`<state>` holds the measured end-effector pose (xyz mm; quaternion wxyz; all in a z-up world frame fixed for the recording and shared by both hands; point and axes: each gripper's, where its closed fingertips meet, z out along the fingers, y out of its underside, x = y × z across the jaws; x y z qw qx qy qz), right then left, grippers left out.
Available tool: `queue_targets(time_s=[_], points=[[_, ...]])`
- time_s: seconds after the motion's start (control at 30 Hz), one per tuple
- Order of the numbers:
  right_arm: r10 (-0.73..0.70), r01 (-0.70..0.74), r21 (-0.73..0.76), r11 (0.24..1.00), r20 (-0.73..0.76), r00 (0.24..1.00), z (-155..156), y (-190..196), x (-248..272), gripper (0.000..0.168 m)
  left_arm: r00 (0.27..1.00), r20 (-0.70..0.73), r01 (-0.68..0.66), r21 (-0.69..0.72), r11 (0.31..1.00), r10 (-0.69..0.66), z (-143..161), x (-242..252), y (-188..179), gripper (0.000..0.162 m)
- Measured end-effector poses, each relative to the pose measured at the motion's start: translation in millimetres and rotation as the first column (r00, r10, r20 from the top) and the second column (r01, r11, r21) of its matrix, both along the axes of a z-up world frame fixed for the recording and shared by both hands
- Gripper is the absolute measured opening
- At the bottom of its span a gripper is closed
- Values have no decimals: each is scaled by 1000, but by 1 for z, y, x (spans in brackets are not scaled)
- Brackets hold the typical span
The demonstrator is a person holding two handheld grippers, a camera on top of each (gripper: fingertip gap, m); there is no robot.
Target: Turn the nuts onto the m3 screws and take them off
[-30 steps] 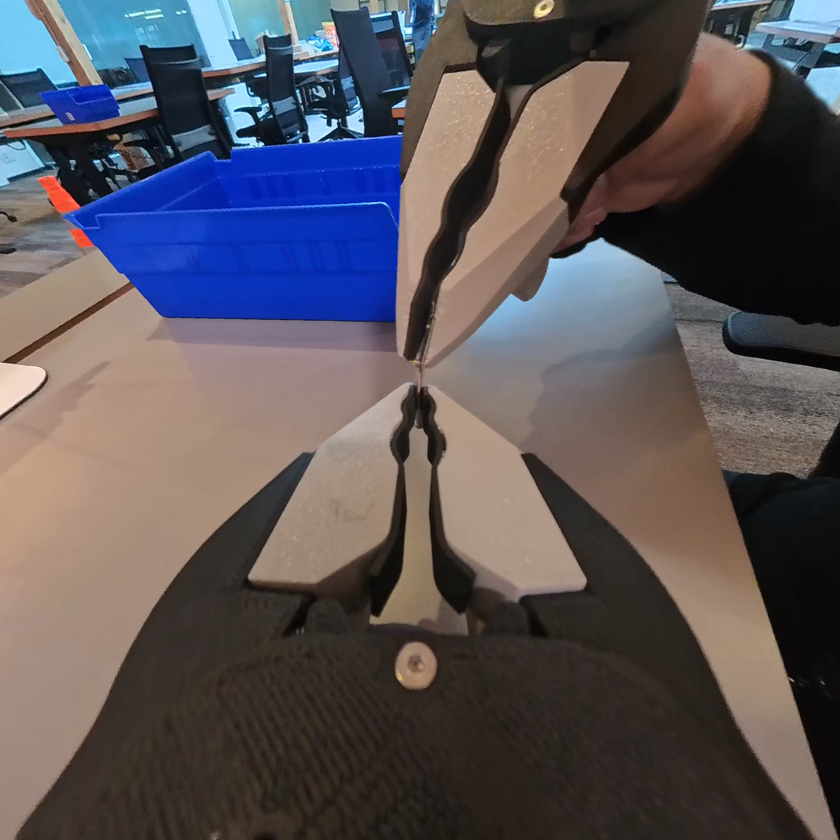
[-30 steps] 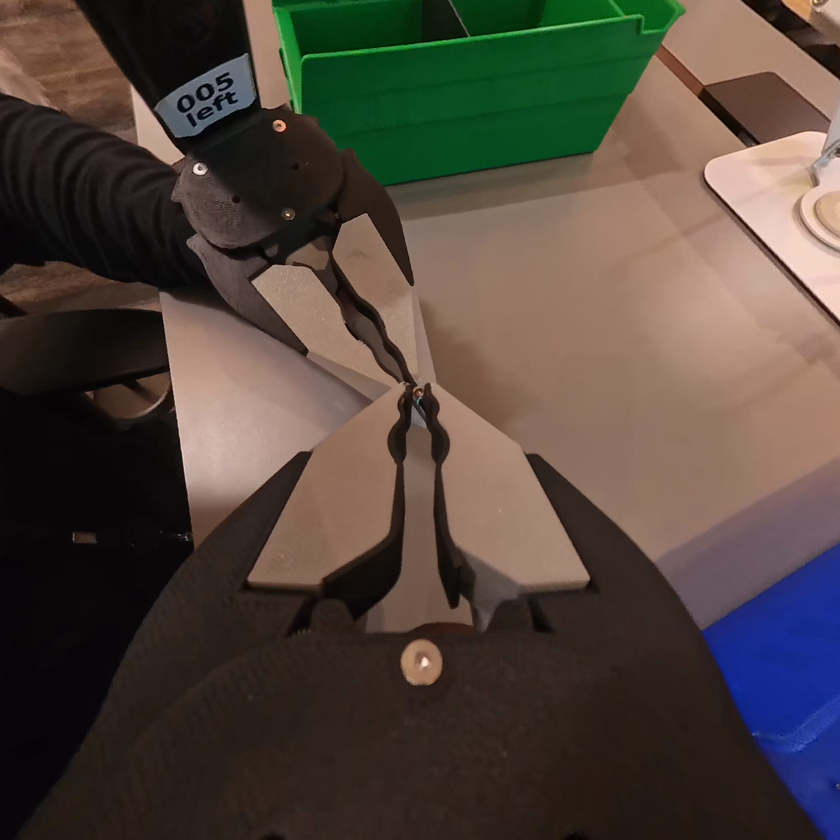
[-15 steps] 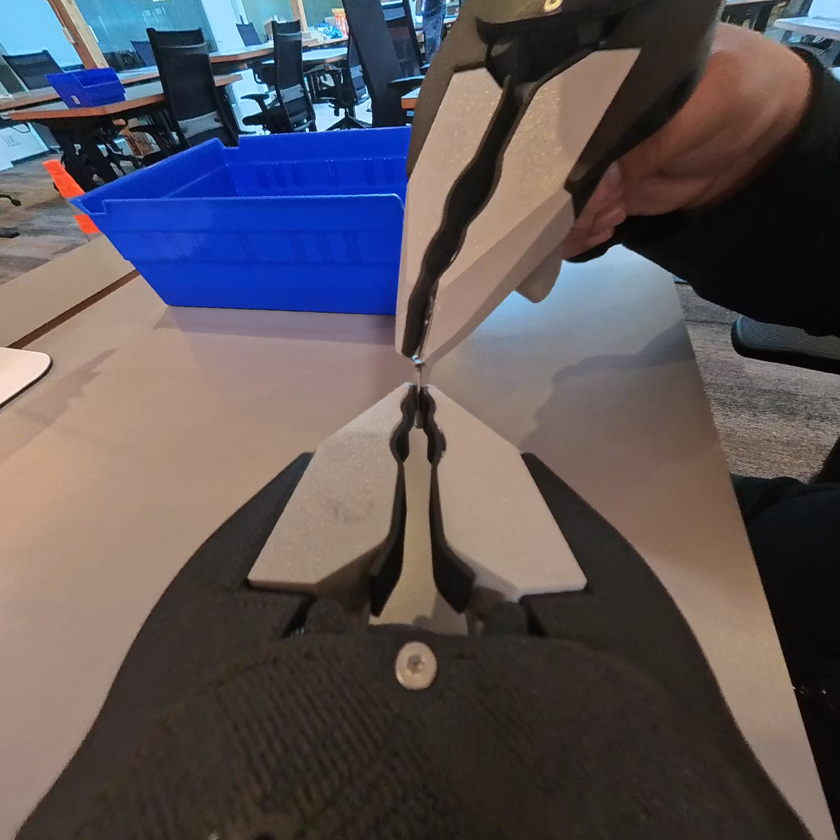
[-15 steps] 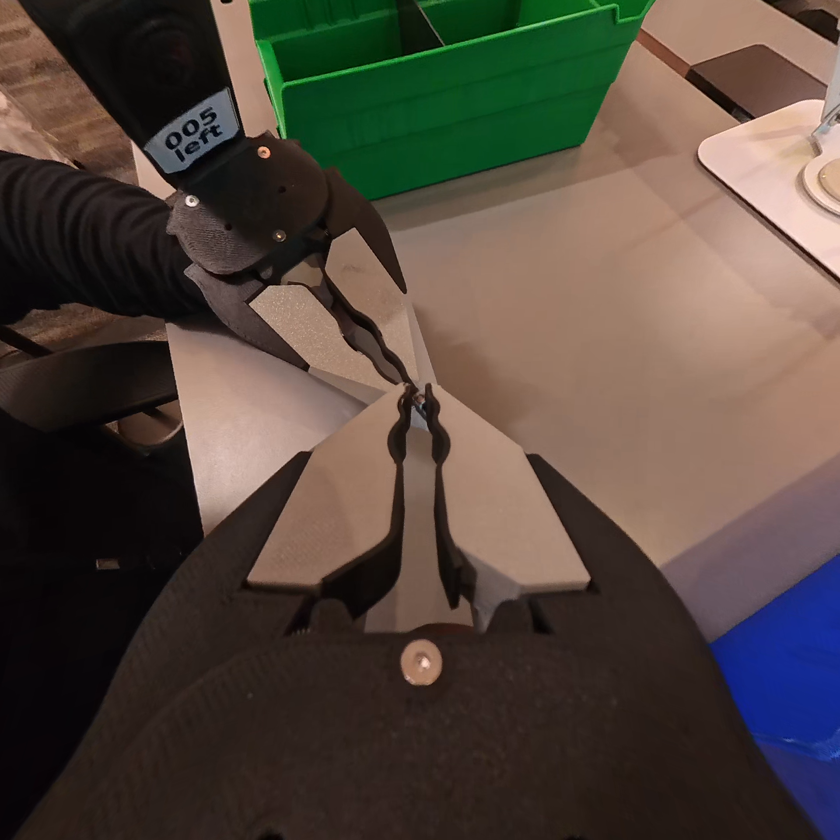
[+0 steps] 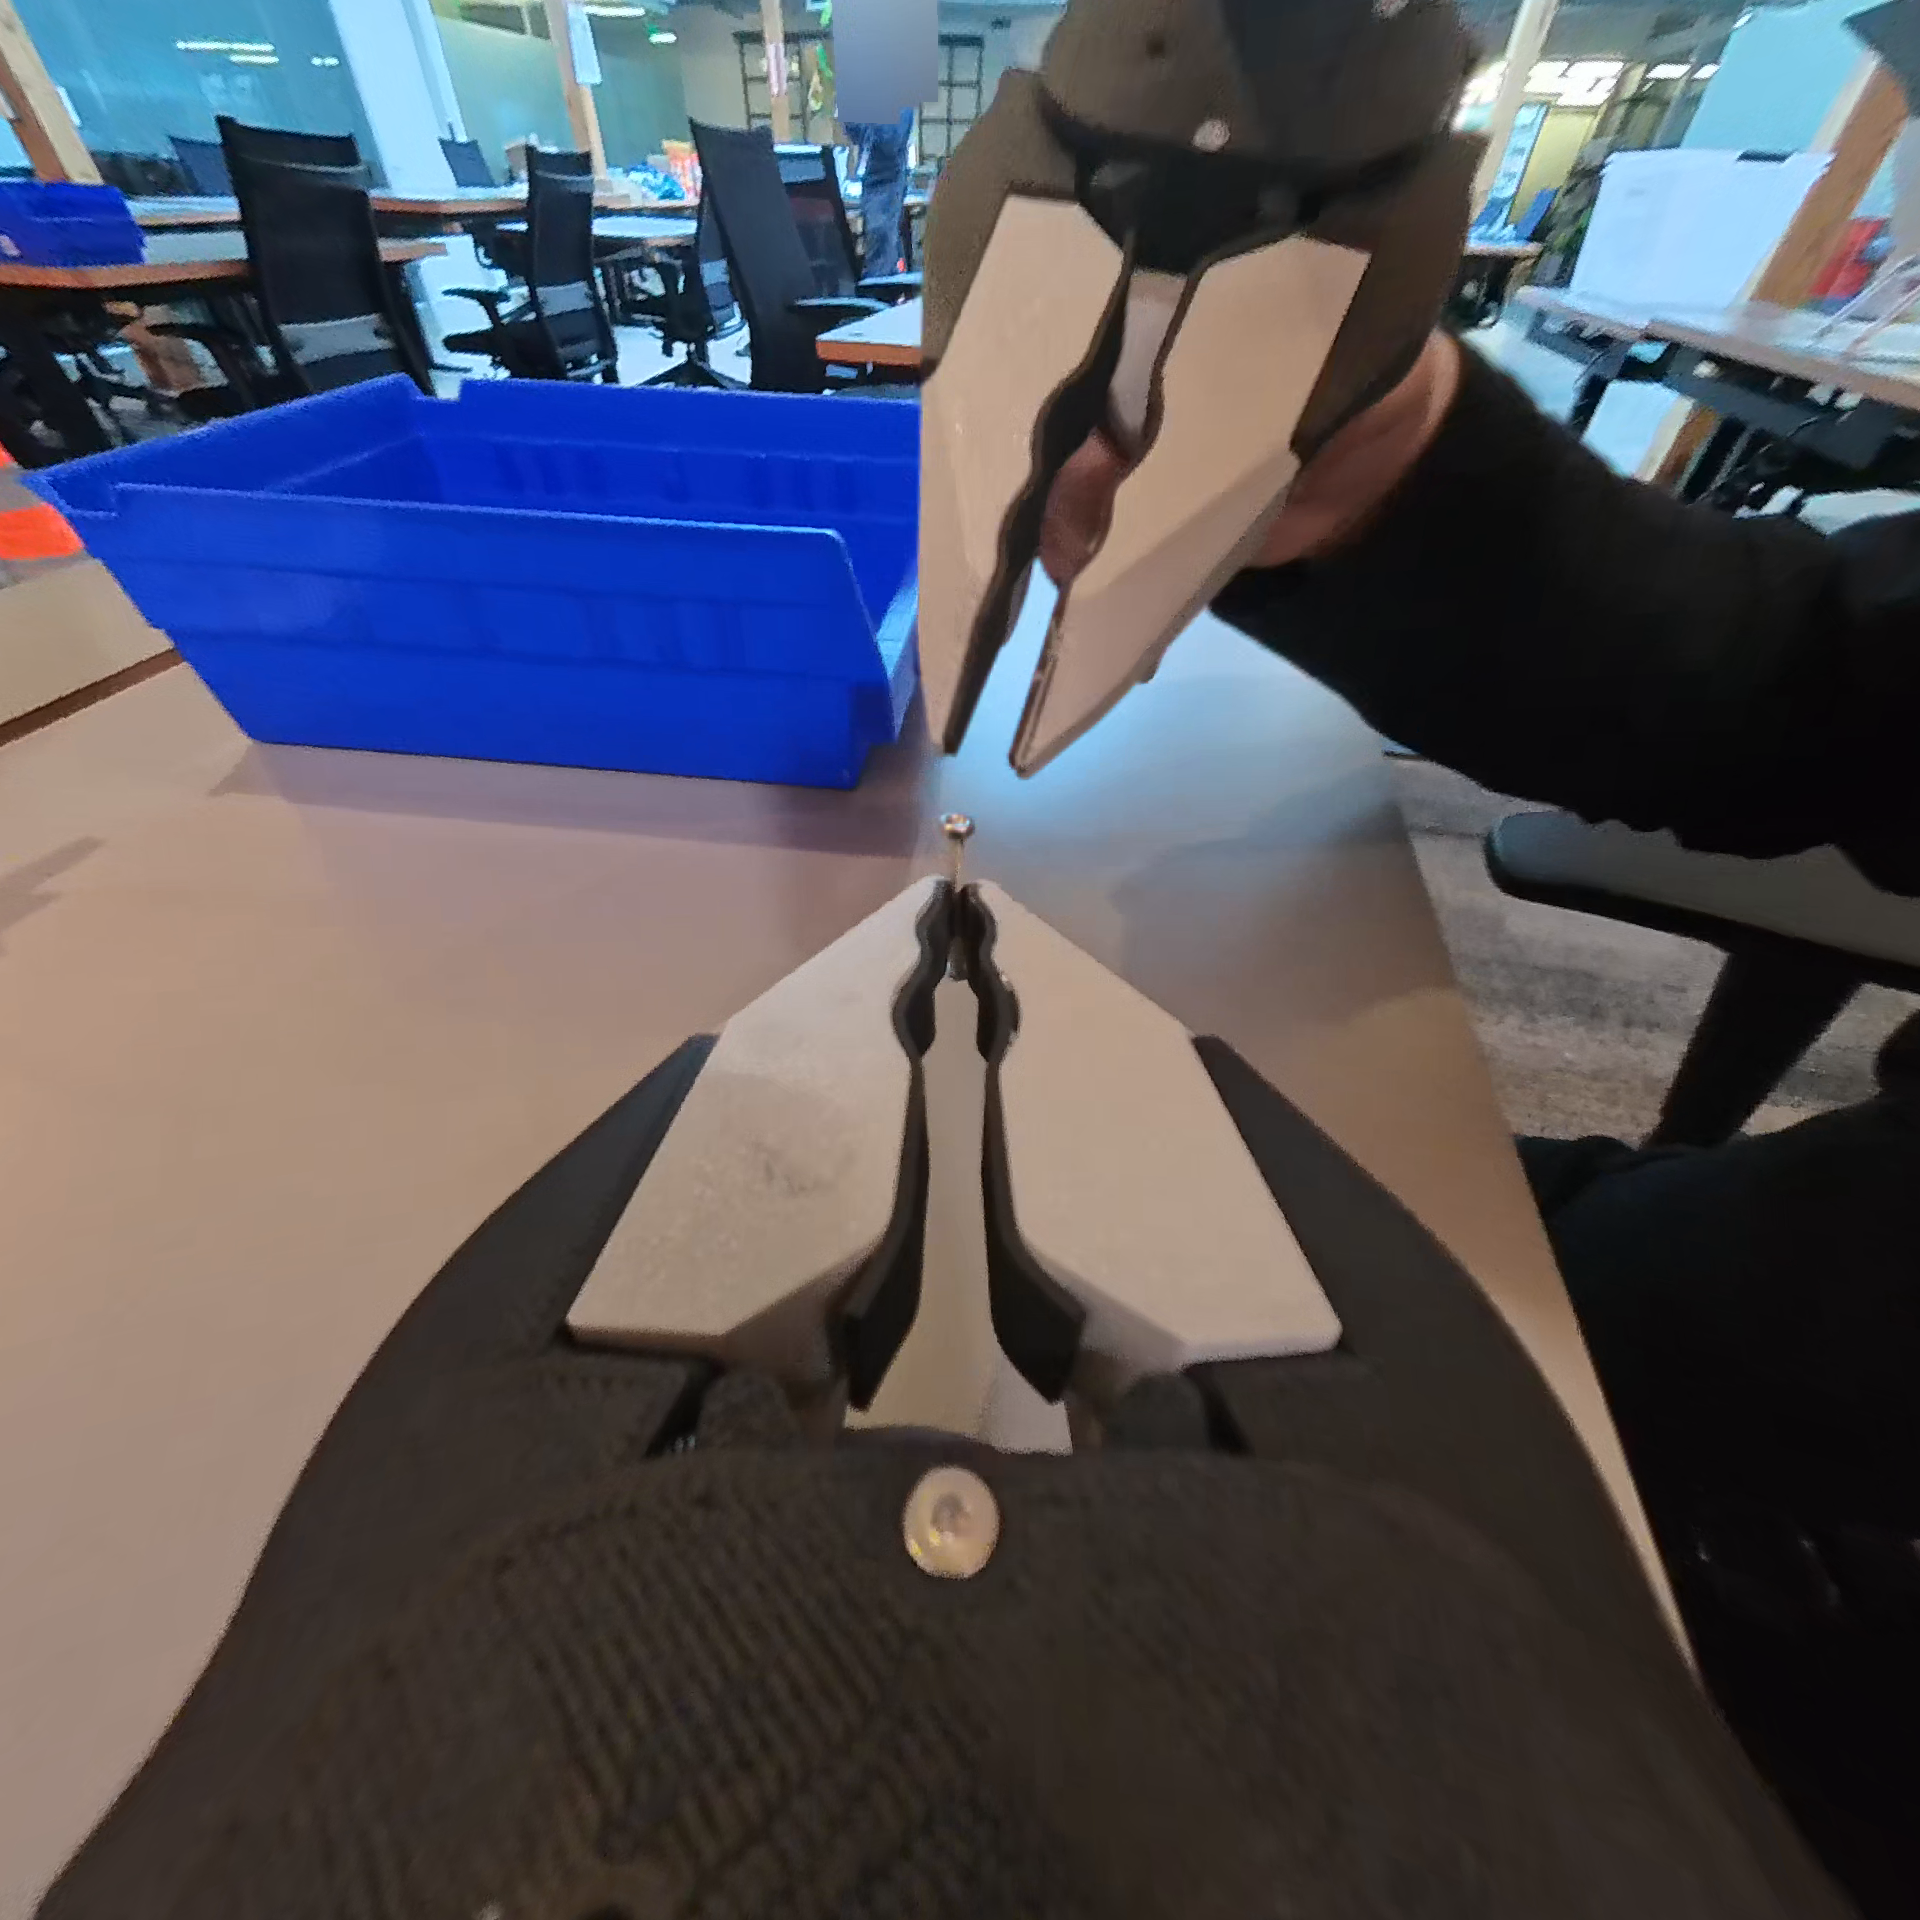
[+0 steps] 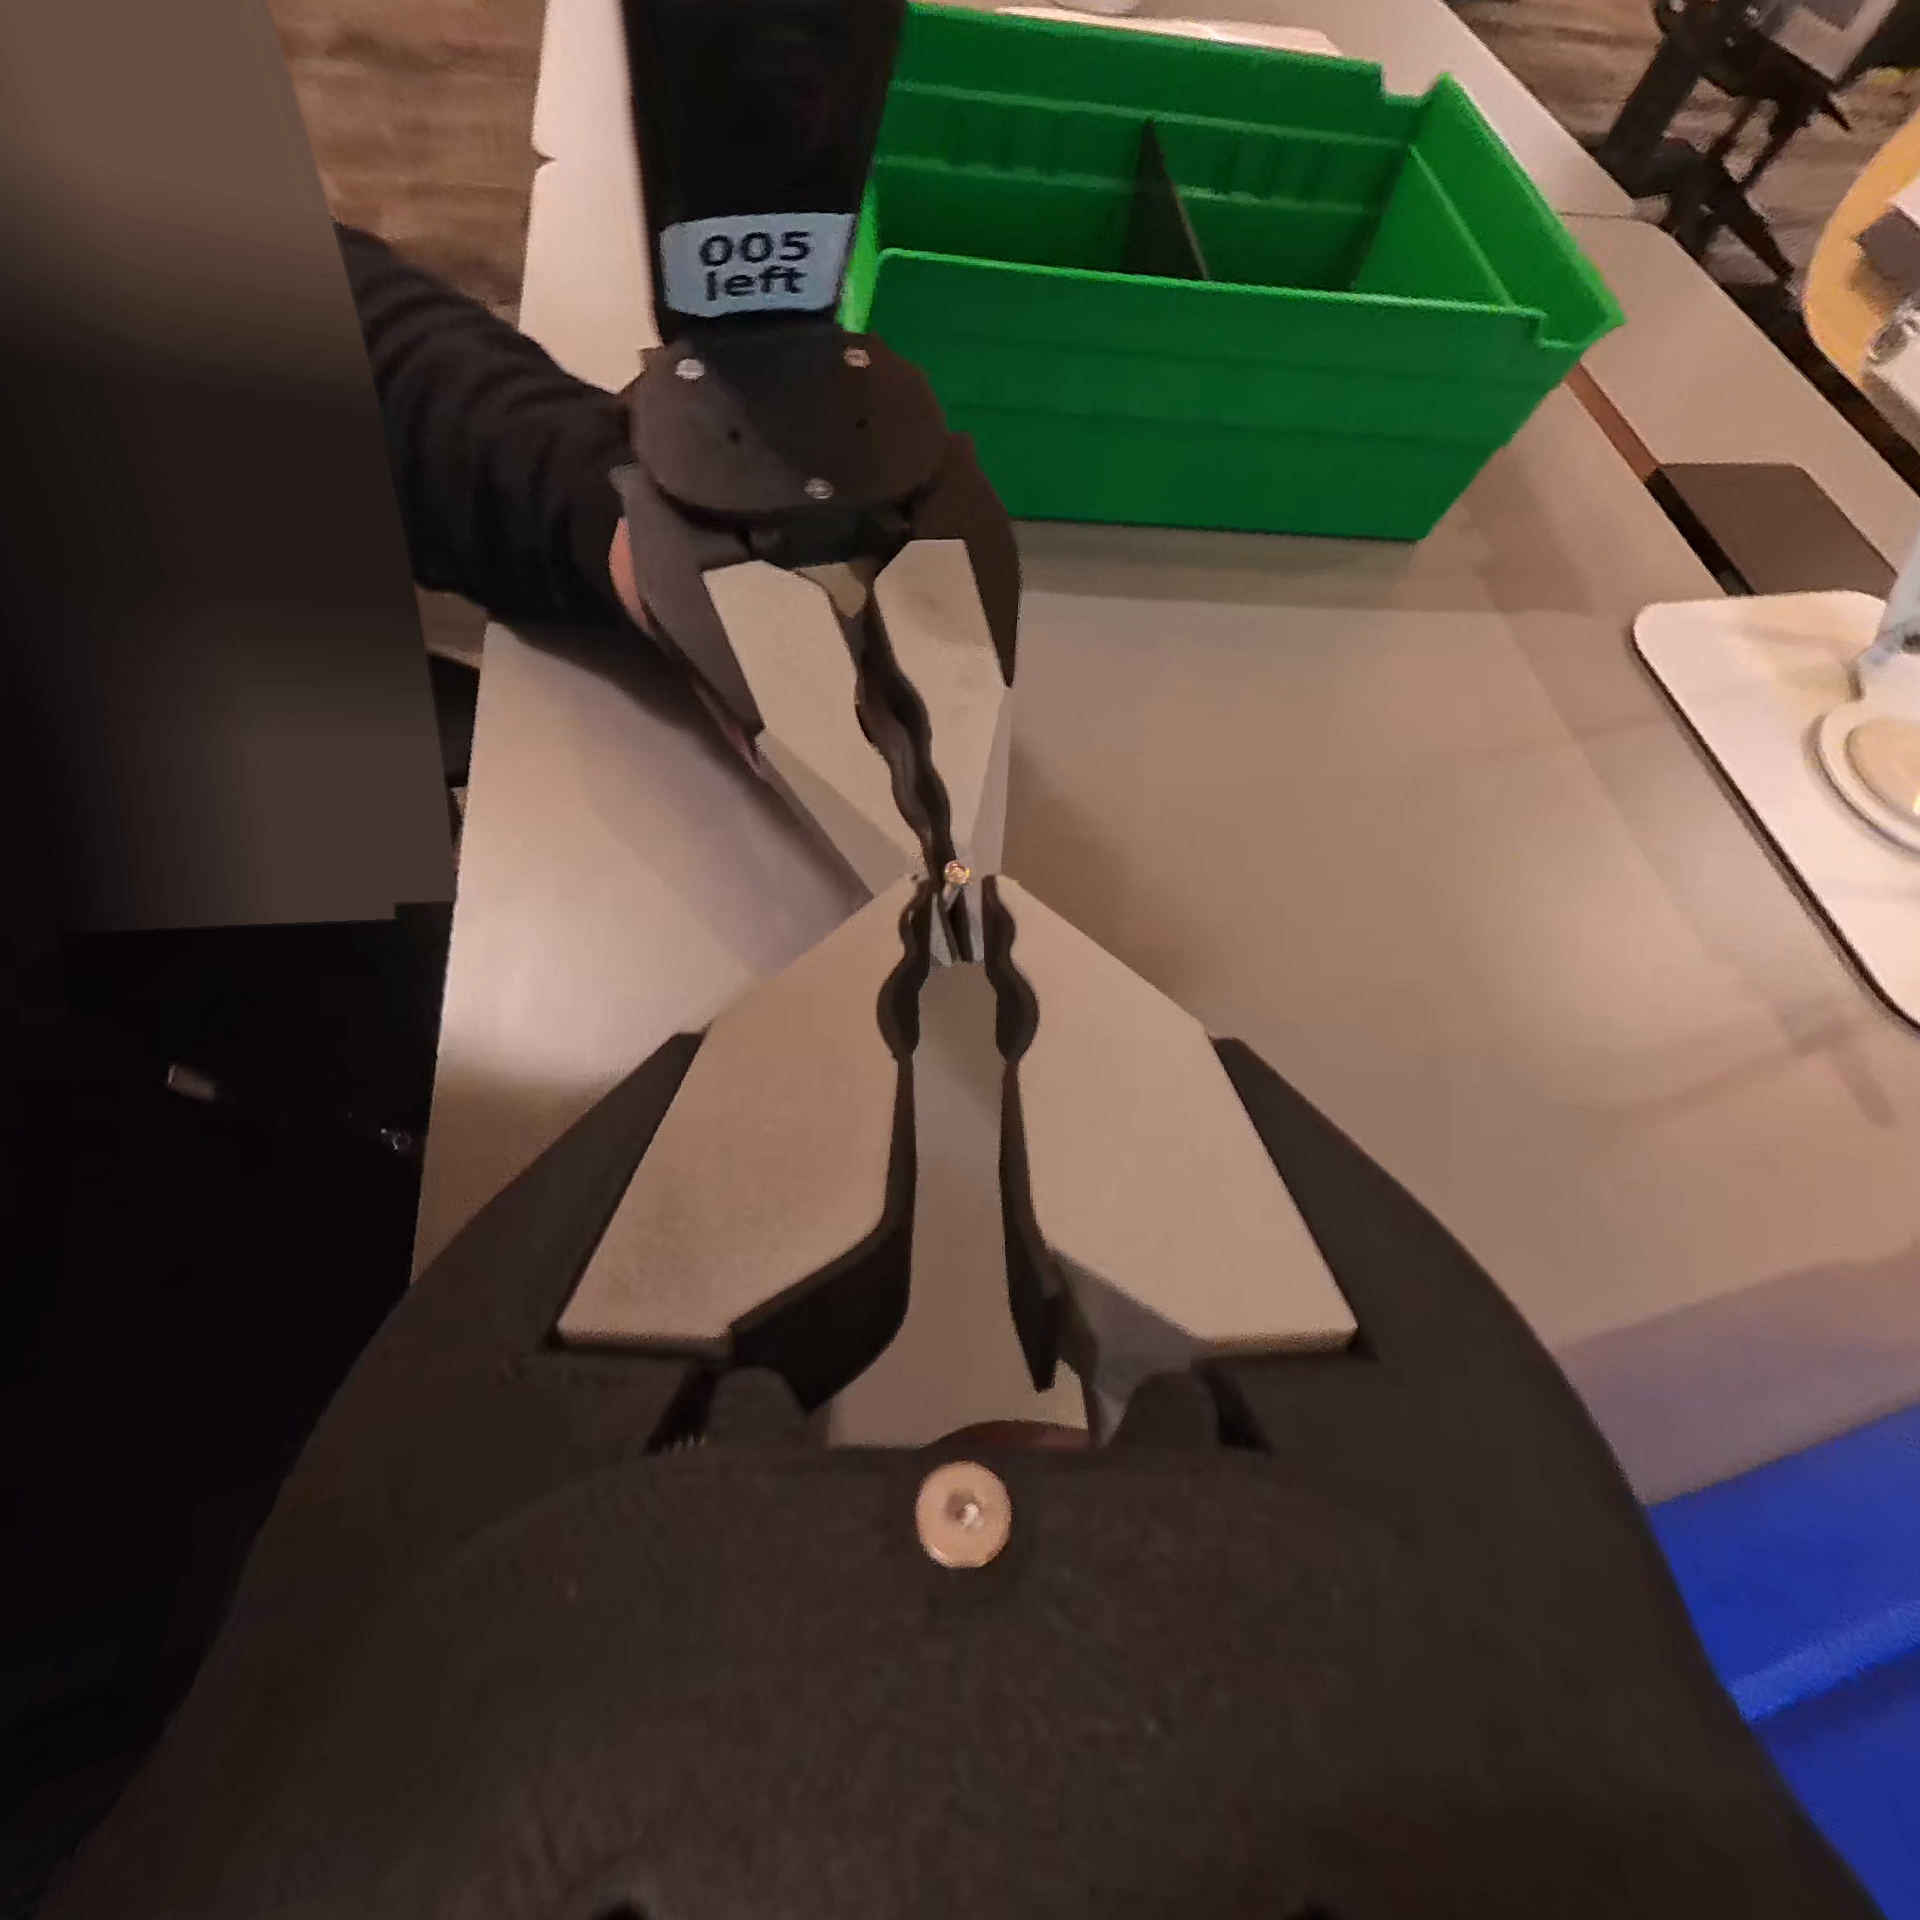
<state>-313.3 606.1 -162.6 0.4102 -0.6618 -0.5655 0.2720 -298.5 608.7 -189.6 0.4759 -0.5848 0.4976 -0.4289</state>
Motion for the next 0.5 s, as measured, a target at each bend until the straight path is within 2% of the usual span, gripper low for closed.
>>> queue_targets(time_s=[0.27,0.5], points=[[141,-138,41,990,-106,984,6,-13,-7,10,997,35,62,14,998,-62,7,2,-12,0],[172,-166,42,985,-240,955,10,-17,-10,19,993,55,99,26,995,-101,11,3,-20,0]])
